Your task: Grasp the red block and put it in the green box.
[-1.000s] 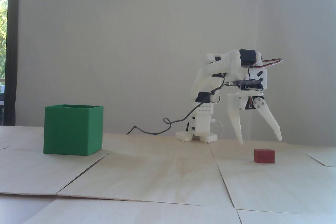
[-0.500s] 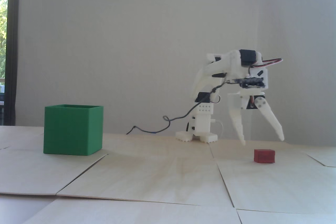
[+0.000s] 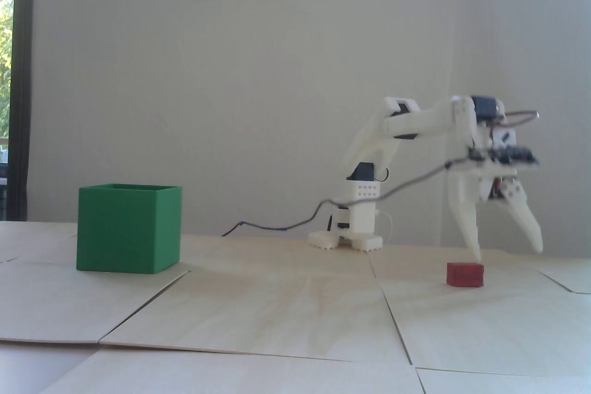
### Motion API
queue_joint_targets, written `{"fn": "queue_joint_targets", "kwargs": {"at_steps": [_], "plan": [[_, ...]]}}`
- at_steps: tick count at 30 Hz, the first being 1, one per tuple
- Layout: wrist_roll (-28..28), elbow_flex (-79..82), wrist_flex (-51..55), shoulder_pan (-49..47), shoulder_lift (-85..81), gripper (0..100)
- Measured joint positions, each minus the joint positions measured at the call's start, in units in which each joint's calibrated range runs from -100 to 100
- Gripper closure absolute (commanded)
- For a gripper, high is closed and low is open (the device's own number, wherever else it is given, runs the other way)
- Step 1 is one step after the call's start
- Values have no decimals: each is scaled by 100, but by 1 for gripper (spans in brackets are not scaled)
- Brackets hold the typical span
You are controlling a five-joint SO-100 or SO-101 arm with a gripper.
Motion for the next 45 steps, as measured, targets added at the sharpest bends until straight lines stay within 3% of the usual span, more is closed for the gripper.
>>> {"fn": "queue_joint_targets", "kwargs": {"at_steps": [14,24,45], "plan": [[5,-116,0,634,506,65],[5,-1021,765,688,623,65],[159,-1065,790,1276,623,65]]}}
